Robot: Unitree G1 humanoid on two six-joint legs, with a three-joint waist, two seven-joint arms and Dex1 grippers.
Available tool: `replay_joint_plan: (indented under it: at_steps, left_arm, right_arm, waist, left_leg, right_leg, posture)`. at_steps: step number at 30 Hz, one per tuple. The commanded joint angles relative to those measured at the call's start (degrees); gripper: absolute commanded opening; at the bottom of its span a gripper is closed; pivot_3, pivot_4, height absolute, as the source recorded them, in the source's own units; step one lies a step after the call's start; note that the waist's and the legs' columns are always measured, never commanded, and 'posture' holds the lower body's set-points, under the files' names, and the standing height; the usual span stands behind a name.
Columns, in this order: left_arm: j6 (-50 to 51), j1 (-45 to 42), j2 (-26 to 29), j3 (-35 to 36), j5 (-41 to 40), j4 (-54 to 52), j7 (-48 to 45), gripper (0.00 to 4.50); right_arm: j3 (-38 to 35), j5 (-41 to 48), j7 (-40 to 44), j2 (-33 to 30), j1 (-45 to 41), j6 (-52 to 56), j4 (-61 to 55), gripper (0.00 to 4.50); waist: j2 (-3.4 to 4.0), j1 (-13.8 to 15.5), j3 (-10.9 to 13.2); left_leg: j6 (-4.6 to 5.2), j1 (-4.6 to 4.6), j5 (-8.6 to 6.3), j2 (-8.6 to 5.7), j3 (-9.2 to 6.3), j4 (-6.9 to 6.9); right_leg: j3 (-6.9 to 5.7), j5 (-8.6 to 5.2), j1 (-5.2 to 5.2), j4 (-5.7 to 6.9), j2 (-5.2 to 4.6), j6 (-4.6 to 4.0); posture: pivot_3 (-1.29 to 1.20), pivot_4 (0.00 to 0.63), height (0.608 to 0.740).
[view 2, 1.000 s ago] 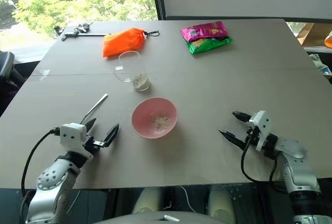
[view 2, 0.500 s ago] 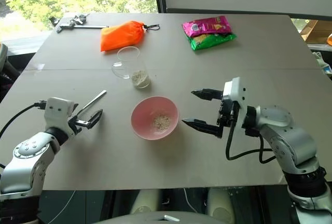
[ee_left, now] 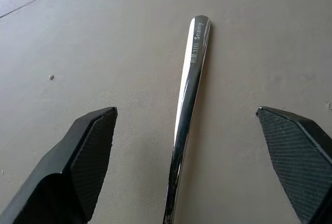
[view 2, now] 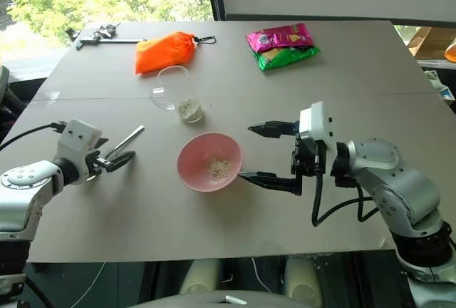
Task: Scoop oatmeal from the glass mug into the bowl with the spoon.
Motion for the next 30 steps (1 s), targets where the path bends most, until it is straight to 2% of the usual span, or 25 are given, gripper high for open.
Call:
replay_joint_plan:
  at_steps: [1,2,8,9,14,18,22,26,30]
  left_arm:
    - [3.0,2.7,0.8,-3.2,2.9,4.9,-1.4,2.89]
    - [3.4,3.2,0.9,-3.1,2.7,4.6,-1.6,2.82]
    - [7.7,7.9,0.4,0.0,0.8,0.6,-1.5,0.29]
    - [8.5,9.0,0.1,1.1,0.5,-0.3,-1.0,0.07]
    - [8.1,13.1,-3.3,7.2,-0.2,-4.3,2.9,0.07]
    - [-2.6,14.4,-10.8,13.9,-1.2,-9.9,7.1,0.07]
    - [-8.2,15.9,-19.3,18.2,-6.1,-19.6,9.0,0.07]
    - [-12.3,17.6,-25.1,16.8,-6.2,-29.9,12.1,0.07]
    - [-13.8,16.3,-28.4,10.6,-1.2,-38.2,17.1,0.07]
  right_arm:
    - [-0.2,-0.6,0.7,-1.0,0.8,-1.5,-1.7,4.5]
    - [-0.3,-0.7,0.6,-1.1,1.0,-1.5,-1.8,4.5]
    - [0.2,-1.1,0.2,-0.9,0.8,-1.4,-1.7,4.5]
    - [0.2,-1.1,0.3,-0.8,0.6,-1.4,-1.4,4.5]
    - [0.8,-1.3,0.9,-0.5,-0.4,-1.4,-0.1,4.5]
    - [1.9,-2.2,-0.6,0.9,-1.8,-0.8,1.9,4.5]
    - [2.9,-2.7,-7.1,4.5,-4.2,2.5,3.5,4.5]
    - [2.8,1.1,-13.9,8.2,-7.0,10.4,3.8,4.5]
    - [1.9,7.2,-19.6,10.7,-10.5,19.8,3.9,4.5]
  waist:
    - [0.09,-0.2,0.0]
    - [0.16,-0.3,-0.1]
    - [0.45,-1.7,-0.2]
    - [0.45,-1.8,-0.2]
    - [0.46,-2.9,-0.3]
    - [0.35,-2.9,-0.2]
    - [-0.06,-2.3,-0.1]
    - [-0.29,-1.0,0.0]
    - [-0.37,-0.5,0.0]
  left_leg:
    - [0.07,0.08,-0.04,0.01,0.05,-0.02]
    - [0.16,0.22,-0.09,0.03,0.11,-0.08]
    - [0.15,0.5,-0.09,0.07,0.4,-0.21]
    - [0.15,0.51,-0.09,0.08,0.44,-0.21]
    - [0.13,0.55,-0.08,0.14,0.59,-0.25]
    - [0.13,0.55,-0.08,0.16,0.69,-0.28]
    - [-0.12,0.42,0.07,0.09,0.61,-0.27]
    - [-0.12,0.28,0.07,0.04,0.52,-0.2]
    - [-0.1,0.12,0.05,0.02,0.33,-0.02]
  right_leg:
    - [0.04,0.0,0.03,0.02,0.0,0.0]
    - [0.1,-0.01,0.1,0.04,0.0,0.0]
    - [0.44,0.0,0.13,0.1,0.05,0.0]
    - [0.5,0.0,0.1,0.09,0.12,0.0]
    - [0.71,0.0,0.03,0.09,0.16,-0.01]
    - [0.83,0.01,-0.03,0.09,0.15,-0.01]
    - [0.69,0.03,-0.05,0.09,-0.03,-0.03]
    - [0.55,0.04,-0.02,0.03,-0.14,-0.03]
    - [0.34,0.05,0.0,0.04,-0.15,-0.04]
  posture:
    - [0.0,0.15,0.696]
    - [0.0,0.15,0.696]
    - [0.0,0.15,0.696]
    - [0.0,0.15,0.696]
    - [0.0,0.15,0.696]
    - [0.0,0.15,0.696]
    - [0.0,0.15,0.696]
    - [0.0,0.15,0.696]
    - [0.0,0.15,0.696]
